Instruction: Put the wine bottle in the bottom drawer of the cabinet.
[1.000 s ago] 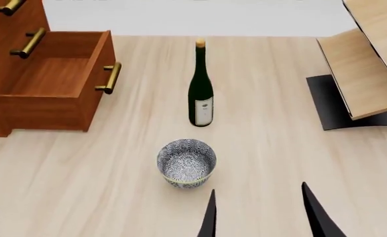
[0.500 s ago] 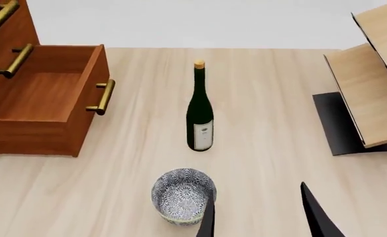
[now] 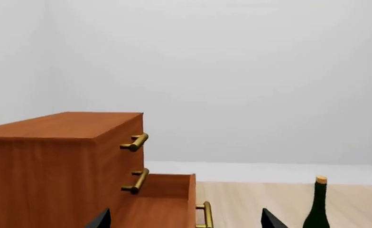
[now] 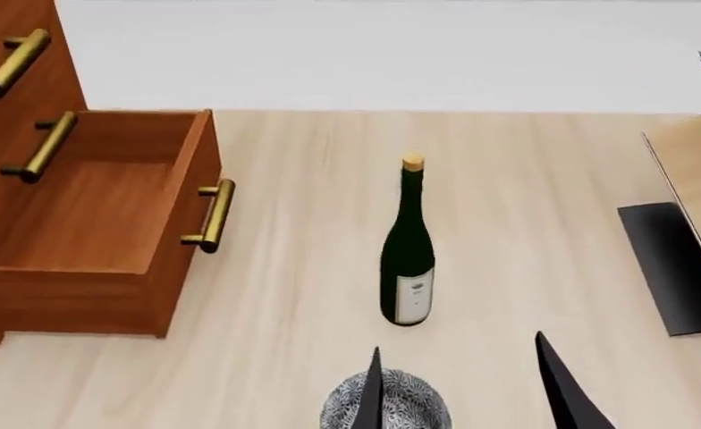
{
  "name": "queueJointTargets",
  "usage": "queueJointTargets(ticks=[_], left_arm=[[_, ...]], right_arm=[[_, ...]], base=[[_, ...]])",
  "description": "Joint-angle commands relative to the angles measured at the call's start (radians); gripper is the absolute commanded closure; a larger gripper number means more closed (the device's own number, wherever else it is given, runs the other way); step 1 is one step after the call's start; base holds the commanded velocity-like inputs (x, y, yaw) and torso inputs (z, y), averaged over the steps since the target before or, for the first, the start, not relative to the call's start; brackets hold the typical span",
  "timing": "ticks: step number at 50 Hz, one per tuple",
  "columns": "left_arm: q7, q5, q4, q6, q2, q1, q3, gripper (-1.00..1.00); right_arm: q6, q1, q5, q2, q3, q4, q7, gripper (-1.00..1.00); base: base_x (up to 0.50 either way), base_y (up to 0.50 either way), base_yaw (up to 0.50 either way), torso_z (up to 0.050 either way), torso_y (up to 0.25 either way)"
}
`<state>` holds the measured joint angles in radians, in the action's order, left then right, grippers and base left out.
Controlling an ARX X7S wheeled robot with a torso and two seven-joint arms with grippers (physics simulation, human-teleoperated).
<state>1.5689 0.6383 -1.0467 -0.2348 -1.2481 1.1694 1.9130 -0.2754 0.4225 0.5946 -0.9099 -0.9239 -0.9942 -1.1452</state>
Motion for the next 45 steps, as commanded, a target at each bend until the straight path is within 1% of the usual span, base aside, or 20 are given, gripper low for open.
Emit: queueJointTargets(ticks=[1,24,31,35,40,42,45], left_arm=[[0.0,-0.003,0.0,0.0,-0.002,-0.016,-0.015,-1.0],[0.0,0.0,0.0,0.006,0.003,-0.021,-0.018,-1.0],[0.0,0.001,0.0,-0.006,-0.003,0.01,0.01,-1.0],[0.0,0.004,0.0,0.007,0.006,-0.015,-0.018,-1.0],[0.0,0.006,0.0,0.008,0.008,-0.02,-0.024,-1.0],[0.0,0.006,0.0,0.006,0.006,-0.019,-0.022,-1.0],[0.0,0.009,0.001,0.016,0.011,-0.044,-0.049,-1.0]], right_arm=[[0.001,0.004,-0.003,0.001,-0.008,0.002,0.004,-1.0],[0.005,0.007,-0.001,0.003,-0.017,0.006,-0.002,-1.0],[0.0,0.014,-0.003,0.002,-0.022,0.002,0.001,-1.0],[0.004,0.021,0.003,0.007,-0.022,0.005,0.005,-1.0],[0.005,0.021,-0.002,0.012,-0.029,0.011,0.008,-1.0],[0.012,0.019,0.005,0.004,-0.023,0.013,0.004,-1.0],[0.041,0.005,0.004,-0.011,-0.016,0.028,0.007,-1.0]], base=[[0.23,0.27,0.0,0.0,0.0],[0.23,0.27,0.0,0.0,0.001],[0.2,0.22,0.0,0.0,0.001],[0.2,0.22,0.0,0.0,0.0],[0.2,0.23,0.0,0.0,0.0],[0.2,0.22,0.0,0.0,0.0],[0.19,0.22,0.0,0.0,0.0]])
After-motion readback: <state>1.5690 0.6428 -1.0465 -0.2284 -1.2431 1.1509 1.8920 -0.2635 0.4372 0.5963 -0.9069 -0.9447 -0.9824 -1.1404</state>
